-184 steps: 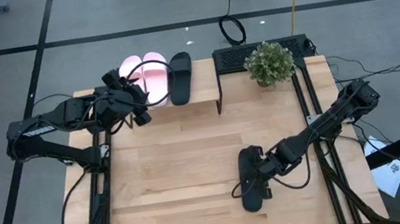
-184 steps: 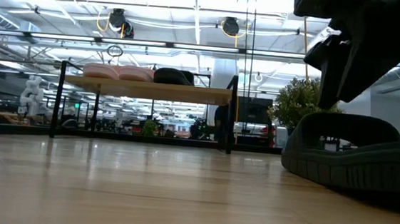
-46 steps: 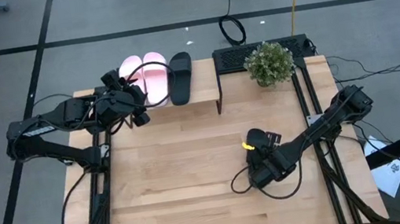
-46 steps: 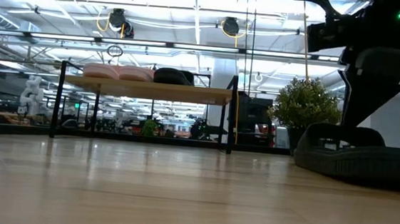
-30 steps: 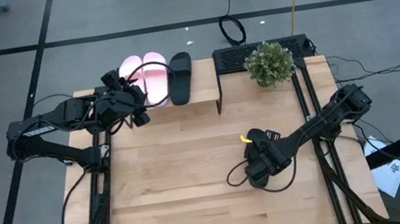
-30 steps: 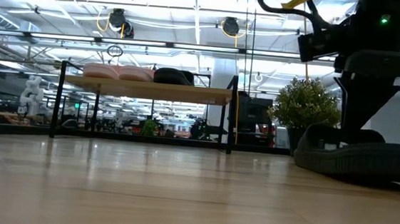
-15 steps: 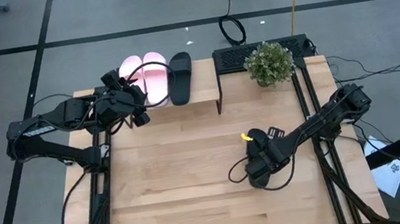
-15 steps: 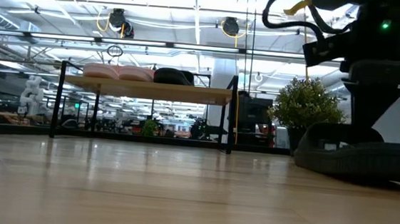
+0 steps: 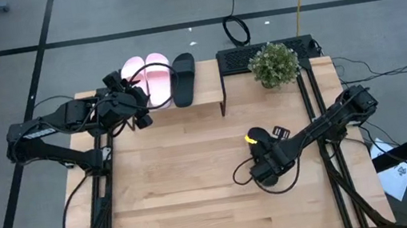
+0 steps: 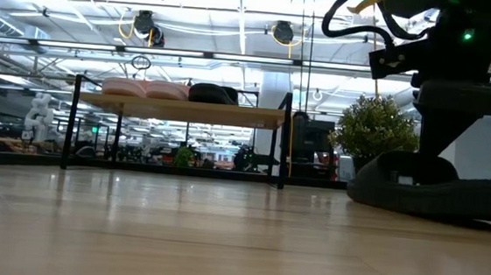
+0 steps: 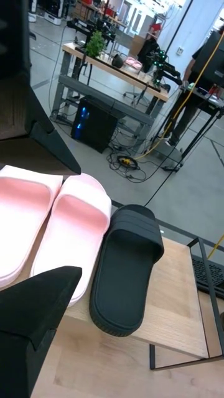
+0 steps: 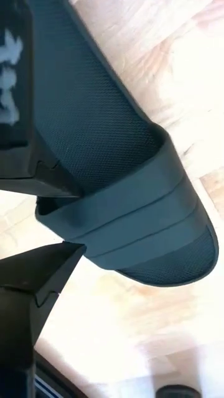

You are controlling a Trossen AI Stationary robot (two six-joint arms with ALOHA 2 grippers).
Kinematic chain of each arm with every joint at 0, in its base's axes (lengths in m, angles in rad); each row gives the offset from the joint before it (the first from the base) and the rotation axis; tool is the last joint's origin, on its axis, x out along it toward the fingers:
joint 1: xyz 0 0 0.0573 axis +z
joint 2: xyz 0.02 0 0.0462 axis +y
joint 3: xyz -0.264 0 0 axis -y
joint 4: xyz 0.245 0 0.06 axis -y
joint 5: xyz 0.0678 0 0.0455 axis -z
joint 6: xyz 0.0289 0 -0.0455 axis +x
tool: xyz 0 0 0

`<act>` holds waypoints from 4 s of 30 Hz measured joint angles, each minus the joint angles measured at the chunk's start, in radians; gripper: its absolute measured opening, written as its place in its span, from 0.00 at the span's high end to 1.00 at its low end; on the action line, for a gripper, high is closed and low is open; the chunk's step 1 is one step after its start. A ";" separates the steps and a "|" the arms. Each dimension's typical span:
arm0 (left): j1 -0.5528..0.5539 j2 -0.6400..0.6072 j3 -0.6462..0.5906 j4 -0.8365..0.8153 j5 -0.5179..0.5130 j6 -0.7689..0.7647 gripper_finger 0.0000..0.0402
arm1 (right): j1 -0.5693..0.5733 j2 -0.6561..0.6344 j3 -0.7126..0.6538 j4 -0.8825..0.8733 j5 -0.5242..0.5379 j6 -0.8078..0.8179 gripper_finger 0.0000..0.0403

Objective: Pick and place slides into the shelf
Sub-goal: Put the black slide on the shelf

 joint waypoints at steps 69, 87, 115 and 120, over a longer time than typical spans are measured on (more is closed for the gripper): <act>0.000 -0.073 0.000 -0.138 -0.481 0.057 0.36 | -0.466 0.001 0.488 0.477 0.560 -1.001 1.00; 0.000 -0.104 0.000 -0.137 -0.481 0.066 0.36 | -0.668 0.009 0.531 0.663 0.434 -1.089 1.00; 0.000 -0.104 0.000 -0.137 -0.480 0.063 0.36 | -0.800 0.348 1.003 0.172 0.419 -0.920 1.00; 0.000 -0.104 0.000 -0.137 -0.480 0.063 0.36 | -0.788 0.349 0.964 0.200 0.417 -0.935 1.00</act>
